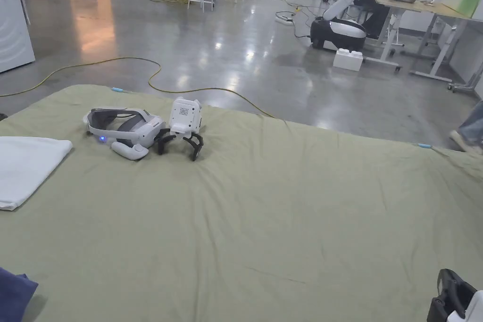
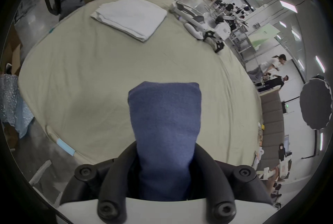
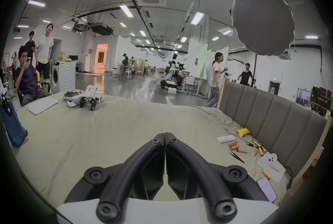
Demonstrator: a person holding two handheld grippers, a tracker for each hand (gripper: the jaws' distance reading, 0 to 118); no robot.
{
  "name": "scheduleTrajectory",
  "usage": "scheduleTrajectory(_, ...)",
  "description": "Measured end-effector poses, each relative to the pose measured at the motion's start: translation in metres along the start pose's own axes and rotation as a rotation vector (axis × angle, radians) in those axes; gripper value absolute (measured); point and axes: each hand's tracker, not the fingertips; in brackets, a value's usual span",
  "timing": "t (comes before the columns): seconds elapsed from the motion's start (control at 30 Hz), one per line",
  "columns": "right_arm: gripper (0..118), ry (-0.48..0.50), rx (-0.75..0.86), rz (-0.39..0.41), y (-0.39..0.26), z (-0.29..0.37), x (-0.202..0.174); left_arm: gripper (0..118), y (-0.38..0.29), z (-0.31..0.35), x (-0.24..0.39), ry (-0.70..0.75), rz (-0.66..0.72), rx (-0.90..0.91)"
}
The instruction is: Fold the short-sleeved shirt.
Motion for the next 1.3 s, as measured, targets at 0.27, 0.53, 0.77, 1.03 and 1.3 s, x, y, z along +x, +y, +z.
scheduleTrajectory(0.27, 0, 0.020, -0.025, -0.003, -0.008, 0.001, -0.002, 71, 0.002, 0.005, -0.002, 0.301, -0.105, 0.007)
scheduleTrajectory(0.53, 0, 0.069, -0.037, -0.021, -0.015, -0.005, -0.017, 71, -0.006, 0.044, 0.003, 0.524, -0.213, 0.244)
scheduleTrajectory(0.77, 0, 0.101, -0.039, -0.031, -0.021, -0.006, -0.034, 70, -0.061, 0.011, 0.039, 0.334, -0.289, 0.355)
scheduleTrajectory(1.03, 0, 0.120, -0.044, -0.049, -0.022, -0.017, -0.056, 68, -0.139, -0.093, 0.135, 0.160, -0.445, 0.469)
scheduleTrajectory(1.3, 0, 0.082, 0.000, -0.078, -0.007, -0.021, -0.067, 39, -0.171, -0.120, 0.267, 0.145, -0.616, 0.802)
